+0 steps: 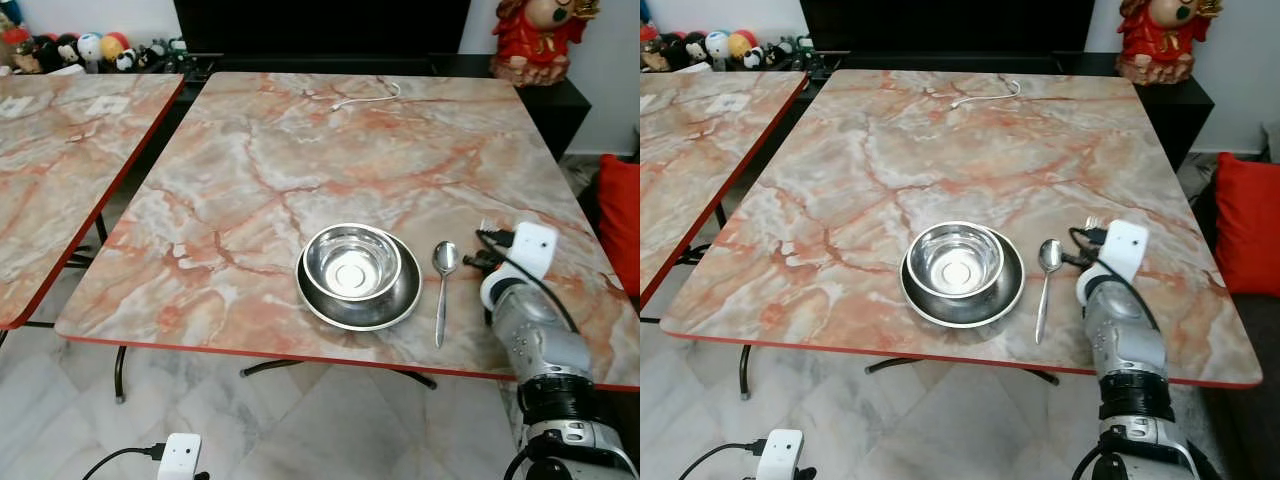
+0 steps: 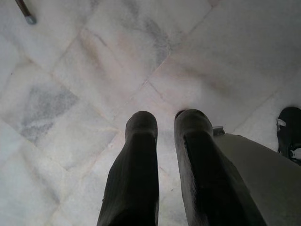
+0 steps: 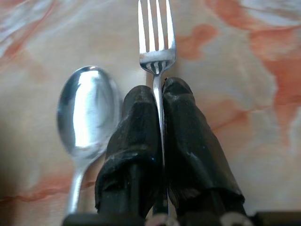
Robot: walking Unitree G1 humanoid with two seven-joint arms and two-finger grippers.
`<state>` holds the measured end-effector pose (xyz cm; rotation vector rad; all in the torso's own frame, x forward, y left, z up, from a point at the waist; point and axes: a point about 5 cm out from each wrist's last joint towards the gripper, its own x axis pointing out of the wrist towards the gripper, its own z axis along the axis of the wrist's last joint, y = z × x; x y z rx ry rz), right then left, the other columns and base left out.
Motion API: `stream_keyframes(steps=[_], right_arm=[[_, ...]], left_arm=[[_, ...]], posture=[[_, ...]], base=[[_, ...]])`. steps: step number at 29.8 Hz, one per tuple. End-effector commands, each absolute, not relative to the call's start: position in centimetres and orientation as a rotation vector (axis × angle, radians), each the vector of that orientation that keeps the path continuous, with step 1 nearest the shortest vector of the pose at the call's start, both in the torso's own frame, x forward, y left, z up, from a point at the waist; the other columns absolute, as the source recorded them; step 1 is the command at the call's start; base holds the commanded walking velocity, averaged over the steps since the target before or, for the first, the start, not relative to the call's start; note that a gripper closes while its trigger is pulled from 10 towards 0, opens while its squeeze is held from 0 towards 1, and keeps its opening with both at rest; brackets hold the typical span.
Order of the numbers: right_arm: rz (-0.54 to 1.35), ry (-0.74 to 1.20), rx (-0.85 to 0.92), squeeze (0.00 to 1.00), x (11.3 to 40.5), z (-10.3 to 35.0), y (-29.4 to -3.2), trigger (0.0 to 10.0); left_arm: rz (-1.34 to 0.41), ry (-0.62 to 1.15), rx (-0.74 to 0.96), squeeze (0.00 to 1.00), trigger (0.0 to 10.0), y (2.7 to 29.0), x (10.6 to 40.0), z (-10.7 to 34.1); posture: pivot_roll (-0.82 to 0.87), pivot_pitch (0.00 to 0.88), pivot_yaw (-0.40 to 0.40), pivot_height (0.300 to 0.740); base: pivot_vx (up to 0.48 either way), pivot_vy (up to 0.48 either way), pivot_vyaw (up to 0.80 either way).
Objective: Setting the table
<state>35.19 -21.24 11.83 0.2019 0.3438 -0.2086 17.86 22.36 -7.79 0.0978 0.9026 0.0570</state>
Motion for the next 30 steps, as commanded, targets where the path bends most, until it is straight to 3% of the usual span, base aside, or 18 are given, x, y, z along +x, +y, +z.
stream_keyframes(steps=[1, 10, 30], right_arm=[[-0.213, 0.333, 0.184, 0.0, 35.4, 12.2, -21.1, 10.0], [-0.259, 0.332, 0.093, 0.0, 34.9, 11.5, -20.9, 10.0], [-0.314, 0.368, 0.106, 0.0, 33.6, 9.9, -20.5, 10.0]], left_arm=[[0.063, 0.933, 0.101, 0.0, 10.0, 22.7, 17.2, -8.1], [0.059, 0.935, 0.107, 0.0, 10.0, 22.8, 17.2, -8.1], [0.059, 0.935, 0.112, 0.0, 10.0, 22.9, 17.1, -8.1]], posture=[[-0.11, 0.121, 0.049, 0.74], [-0.11, 0.122, 0.053, 0.74], [-0.1, 0.121, 0.057, 0.74]], base=[[0.0, 0.0, 0.0], [0.0, 0.0, 0.0], [0.0, 0.0, 0.0]])
